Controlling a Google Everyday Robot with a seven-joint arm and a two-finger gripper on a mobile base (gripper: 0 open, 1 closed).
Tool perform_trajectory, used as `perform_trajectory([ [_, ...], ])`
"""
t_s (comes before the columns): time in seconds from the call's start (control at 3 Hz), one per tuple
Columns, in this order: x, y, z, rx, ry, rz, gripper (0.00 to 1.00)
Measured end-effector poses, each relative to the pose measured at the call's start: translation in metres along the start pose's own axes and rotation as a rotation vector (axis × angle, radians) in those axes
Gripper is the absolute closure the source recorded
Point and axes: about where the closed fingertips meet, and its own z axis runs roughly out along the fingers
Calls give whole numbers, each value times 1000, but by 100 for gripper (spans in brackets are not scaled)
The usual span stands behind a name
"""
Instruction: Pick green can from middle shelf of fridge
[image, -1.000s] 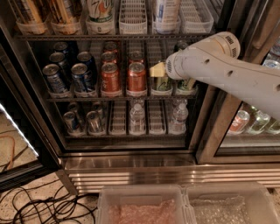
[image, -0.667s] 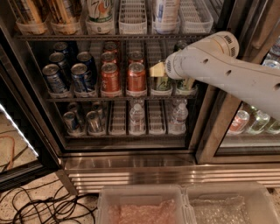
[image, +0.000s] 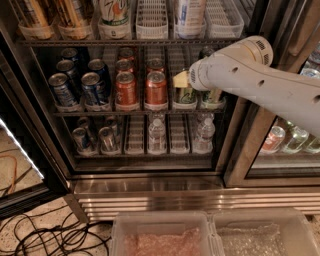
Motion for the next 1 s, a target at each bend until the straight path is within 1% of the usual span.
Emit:
perform_trajectory([
  [0.33,0,0,0,0,0,0,100],
  [0.67,0,4,-15,-33,29,3,100],
  [1.0,6,15,-57,-93,76,1,100],
])
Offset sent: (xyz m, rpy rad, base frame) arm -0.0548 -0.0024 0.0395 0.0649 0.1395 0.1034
